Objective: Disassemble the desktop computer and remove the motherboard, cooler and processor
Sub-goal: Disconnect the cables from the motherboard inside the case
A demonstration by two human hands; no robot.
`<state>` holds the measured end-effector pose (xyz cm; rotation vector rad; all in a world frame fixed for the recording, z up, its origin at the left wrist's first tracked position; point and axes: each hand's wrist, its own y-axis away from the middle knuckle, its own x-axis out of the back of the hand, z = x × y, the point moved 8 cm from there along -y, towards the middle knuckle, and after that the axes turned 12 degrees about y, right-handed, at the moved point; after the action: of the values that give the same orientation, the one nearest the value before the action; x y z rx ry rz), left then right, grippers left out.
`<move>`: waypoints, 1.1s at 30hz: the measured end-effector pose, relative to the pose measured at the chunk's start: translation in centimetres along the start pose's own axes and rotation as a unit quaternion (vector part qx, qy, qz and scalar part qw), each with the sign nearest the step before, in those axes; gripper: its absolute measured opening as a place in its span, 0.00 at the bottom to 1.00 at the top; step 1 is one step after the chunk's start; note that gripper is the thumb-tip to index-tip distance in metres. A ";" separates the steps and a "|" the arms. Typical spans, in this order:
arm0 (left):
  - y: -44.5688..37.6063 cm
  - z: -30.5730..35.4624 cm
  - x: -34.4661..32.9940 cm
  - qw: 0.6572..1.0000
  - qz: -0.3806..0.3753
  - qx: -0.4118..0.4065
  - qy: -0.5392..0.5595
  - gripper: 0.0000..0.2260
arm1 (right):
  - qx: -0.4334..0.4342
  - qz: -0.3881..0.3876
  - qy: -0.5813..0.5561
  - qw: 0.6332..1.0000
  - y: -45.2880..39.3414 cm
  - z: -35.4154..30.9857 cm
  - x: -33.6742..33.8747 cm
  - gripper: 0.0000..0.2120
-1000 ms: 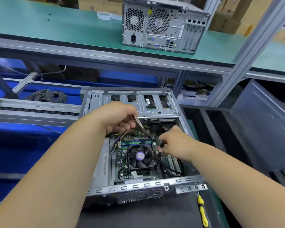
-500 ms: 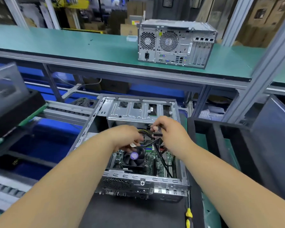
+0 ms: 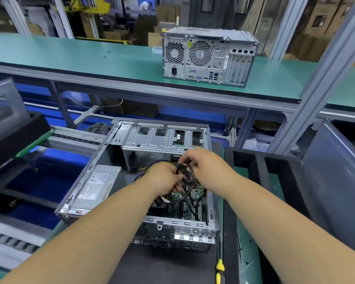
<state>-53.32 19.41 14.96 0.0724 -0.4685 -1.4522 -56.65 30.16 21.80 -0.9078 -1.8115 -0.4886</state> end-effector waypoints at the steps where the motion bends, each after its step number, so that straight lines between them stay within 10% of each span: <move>1: -0.2 -0.3 -0.3 0.999 0.000 0.013 0.046 0.11 | 0.005 0.000 0.018 1.000 -0.1 0.2 -0.2 0.18; 7: -0.5 -1.1 -1.3 0.992 -0.012 0.075 0.104 0.12 | -0.030 -0.019 0.137 0.990 -0.7 2.1 -1.4 0.20; 14: 0.0 3.4 4.6 0.991 0.048 0.102 0.073 0.12 | -0.084 -0.035 -0.048 0.995 -0.6 2.8 -0.1 0.23; 24: -0.2 6.0 8.9 0.895 0.025 0.021 0.446 0.10 | -0.070 -0.027 -0.149 0.986 -1.3 1.8 -0.8 0.11; 33: -0.8 7.8 -0.4 0.888 -0.028 0.015 0.459 0.16 | -0.197 0.039 -0.517 0.832 0.0 3.2 0.8 0.13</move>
<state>-56.83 21.50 21.65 0.7683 0.2958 -1.2959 -58.76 32.60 21.25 -1.7567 -2.6687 -0.3273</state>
